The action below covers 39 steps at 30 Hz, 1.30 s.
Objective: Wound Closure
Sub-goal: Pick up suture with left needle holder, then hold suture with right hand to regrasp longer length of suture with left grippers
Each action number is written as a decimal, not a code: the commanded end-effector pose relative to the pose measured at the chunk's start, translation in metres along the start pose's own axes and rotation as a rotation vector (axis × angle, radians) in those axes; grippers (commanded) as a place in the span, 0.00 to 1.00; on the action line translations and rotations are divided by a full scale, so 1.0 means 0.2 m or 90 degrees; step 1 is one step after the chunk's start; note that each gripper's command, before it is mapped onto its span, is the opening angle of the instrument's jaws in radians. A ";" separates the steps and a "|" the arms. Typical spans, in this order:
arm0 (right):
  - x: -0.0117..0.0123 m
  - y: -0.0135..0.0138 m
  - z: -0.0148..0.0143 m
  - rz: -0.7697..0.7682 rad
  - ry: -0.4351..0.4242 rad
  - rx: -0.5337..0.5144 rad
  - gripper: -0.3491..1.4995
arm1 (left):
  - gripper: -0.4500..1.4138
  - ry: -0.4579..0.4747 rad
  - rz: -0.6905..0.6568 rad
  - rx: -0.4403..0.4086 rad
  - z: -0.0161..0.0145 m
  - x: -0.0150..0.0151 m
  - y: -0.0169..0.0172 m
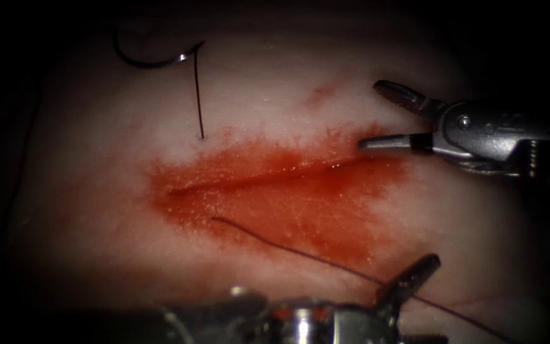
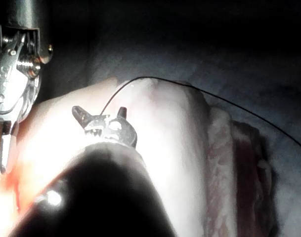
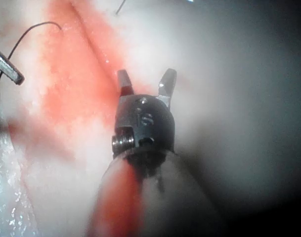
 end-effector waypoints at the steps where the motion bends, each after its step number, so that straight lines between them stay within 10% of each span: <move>1: -0.001 -0.002 0.004 0.000 0.001 0.001 0.96 | 0.38 -0.003 0.001 -0.005 0.005 -0.002 0.001; 9: -0.001 -0.003 0.003 0.004 0.001 0.001 0.95 | 0.00 -0.020 0.009 -0.031 0.010 -0.008 0.001; 29: 0.013 -0.051 0.022 -0.081 0.109 0.248 0.88 | 0.00 0.074 0.023 -0.133 -0.069 -0.023 -0.025; 39: 0.022 -0.075 0.045 -0.130 0.126 0.336 0.89 | 0.00 0.077 0.056 -0.140 -0.078 -0.027 -0.032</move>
